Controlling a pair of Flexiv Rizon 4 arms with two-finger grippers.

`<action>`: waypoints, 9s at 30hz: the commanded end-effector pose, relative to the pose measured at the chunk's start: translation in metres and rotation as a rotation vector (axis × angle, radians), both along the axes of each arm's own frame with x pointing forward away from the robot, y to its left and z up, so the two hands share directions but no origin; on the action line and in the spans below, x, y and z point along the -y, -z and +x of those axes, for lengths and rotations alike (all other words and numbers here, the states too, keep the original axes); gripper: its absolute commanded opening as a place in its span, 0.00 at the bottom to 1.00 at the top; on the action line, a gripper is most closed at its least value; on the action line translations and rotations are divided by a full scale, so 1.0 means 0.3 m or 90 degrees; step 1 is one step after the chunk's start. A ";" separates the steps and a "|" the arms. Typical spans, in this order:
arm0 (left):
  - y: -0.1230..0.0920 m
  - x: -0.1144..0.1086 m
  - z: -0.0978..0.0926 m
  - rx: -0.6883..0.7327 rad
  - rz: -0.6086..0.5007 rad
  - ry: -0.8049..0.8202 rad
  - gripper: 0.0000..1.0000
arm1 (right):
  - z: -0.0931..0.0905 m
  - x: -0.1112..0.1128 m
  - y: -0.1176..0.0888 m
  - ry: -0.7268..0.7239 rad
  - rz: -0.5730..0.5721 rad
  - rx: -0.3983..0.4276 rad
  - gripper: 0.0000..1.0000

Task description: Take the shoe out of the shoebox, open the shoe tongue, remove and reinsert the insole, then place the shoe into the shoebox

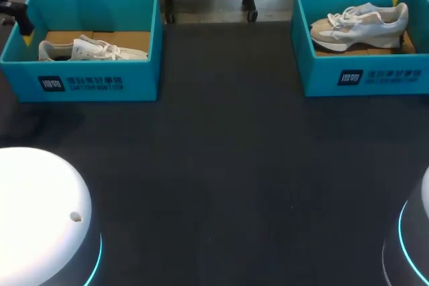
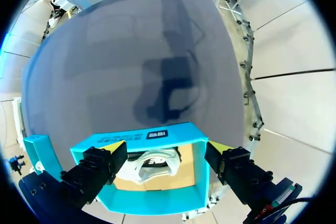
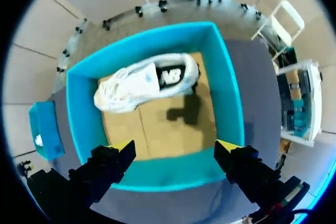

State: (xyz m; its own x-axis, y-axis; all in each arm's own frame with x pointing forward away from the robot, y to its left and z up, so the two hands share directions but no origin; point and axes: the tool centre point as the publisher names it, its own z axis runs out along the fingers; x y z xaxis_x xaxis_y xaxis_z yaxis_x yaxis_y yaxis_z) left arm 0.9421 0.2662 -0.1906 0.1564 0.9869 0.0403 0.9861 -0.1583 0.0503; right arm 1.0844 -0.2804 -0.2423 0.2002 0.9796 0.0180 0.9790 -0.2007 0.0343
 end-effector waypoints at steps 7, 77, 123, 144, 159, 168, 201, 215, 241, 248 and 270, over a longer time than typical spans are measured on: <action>-0.001 0.000 -0.006 0.003 0.002 0.001 1.00 | 0.019 -0.020 0.052 0.007 -0.024 0.004 1.00; -0.001 0.000 -0.006 0.003 0.002 0.001 1.00 | 0.403 0.192 0.388 -0.137 -0.115 -0.005 0.77; -0.001 0.000 -0.006 0.003 0.002 0.001 1.00 | 0.350 0.204 0.501 -0.106 -0.077 -0.072 0.00; -0.001 0.000 -0.006 0.003 0.002 0.001 1.00 | 0.280 0.169 0.188 -0.047 -0.117 -0.042 0.00; -0.001 0.000 -0.006 0.003 0.002 0.001 1.00 | 0.151 0.179 -0.106 -0.031 -0.159 0.011 0.00; -0.001 0.000 -0.006 0.003 0.002 0.001 1.00 | 0.005 0.128 -0.241 -0.033 -0.141 0.049 0.00; -0.001 0.000 -0.006 0.003 0.002 0.001 1.00 | -0.630 -0.550 -0.301 0.030 -0.221 0.196 0.00; -0.001 0.000 -0.006 0.003 0.002 0.001 1.00 | -0.660 -0.641 -0.279 0.030 -0.224 0.204 0.00; -0.001 0.000 -0.006 0.003 0.002 0.001 1.00 | -0.776 -0.759 -0.052 0.020 -0.178 0.137 0.00; -0.001 0.000 -0.006 0.003 0.002 0.001 1.00 | -0.942 -0.878 0.024 0.016 -0.200 0.139 0.00; -0.001 0.000 -0.006 0.003 0.002 0.001 1.00 | -1.091 -0.998 0.165 -0.005 -0.222 0.078 0.00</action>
State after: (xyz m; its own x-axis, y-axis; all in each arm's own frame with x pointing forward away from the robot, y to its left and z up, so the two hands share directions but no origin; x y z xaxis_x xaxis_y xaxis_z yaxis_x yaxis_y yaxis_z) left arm 0.9420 0.2660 -0.1905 0.1566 0.9868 0.0409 0.9861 -0.1585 0.0505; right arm 0.7623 -0.0031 -0.2761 0.2011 0.9423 -0.2676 0.9676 -0.1485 0.2043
